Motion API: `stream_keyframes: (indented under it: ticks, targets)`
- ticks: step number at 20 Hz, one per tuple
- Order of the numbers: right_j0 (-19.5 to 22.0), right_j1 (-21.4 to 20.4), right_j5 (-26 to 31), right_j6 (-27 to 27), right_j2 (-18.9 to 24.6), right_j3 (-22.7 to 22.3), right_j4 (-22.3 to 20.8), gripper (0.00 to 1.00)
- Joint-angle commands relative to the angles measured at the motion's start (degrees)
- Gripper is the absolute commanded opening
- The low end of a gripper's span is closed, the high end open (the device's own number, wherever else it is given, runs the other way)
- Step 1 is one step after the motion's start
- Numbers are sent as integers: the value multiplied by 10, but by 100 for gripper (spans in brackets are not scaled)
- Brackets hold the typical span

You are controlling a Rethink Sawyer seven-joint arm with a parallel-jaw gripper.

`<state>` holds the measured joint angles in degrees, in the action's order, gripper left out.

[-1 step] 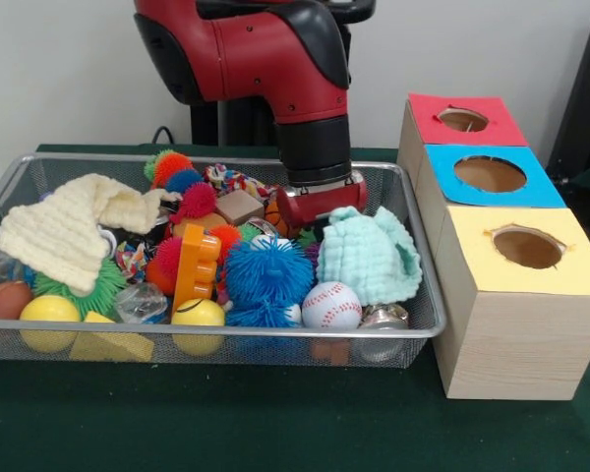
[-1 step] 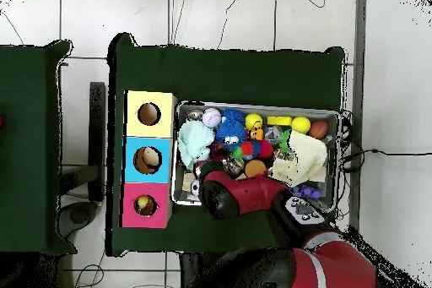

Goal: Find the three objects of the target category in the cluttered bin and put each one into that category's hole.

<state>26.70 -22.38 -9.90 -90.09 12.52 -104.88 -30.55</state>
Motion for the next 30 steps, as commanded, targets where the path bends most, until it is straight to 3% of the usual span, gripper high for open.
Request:
stream_keyframes:
  ticks: [1, 9, 10, 16, 22, 30]
  targets:
    - [36, 40, 148, -42, 3, 6, 20, 0]
    - [59, -8, 299, 24, 18, 32, 37, 0]
    - [61, -15, 320, 27, 20, 36, 36, 100]
    - [71, -29, 390, 64, 29, 61, 32, 100]
    - [82, -85, 499, 109, 44, 84, 29, 100]
    - [119, -85, 514, 120, 83, 87, 8, 100]
